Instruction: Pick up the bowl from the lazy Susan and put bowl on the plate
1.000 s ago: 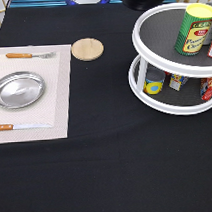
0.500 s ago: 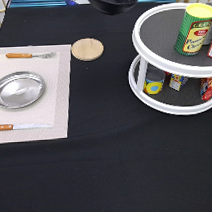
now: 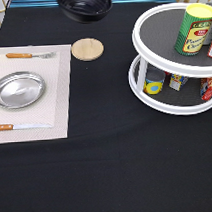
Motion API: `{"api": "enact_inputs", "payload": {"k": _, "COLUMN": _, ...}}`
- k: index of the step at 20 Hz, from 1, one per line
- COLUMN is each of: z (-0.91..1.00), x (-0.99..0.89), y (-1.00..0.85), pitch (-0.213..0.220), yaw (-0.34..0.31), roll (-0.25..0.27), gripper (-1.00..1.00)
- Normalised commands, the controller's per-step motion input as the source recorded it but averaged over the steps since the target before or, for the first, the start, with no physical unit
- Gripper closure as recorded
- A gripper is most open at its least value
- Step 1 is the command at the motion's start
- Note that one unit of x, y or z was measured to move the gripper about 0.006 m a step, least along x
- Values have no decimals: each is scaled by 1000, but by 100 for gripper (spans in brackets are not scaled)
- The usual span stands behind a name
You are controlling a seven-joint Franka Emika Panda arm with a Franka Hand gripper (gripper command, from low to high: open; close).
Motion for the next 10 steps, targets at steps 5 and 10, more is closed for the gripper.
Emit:
{"api": "enact_inputs", "payload": {"k": 5, "z": -203, "x": 351, "y": -565, "pitch": 3, "yaw": -145, "roll": -3, "gripper": 100}}
{"api": "enact_inputs", "payload": {"k": 10, "z": -179, "x": 294, "y": -429, "pitch": 14, "yaw": -197, "roll": -12, "gripper": 100}}
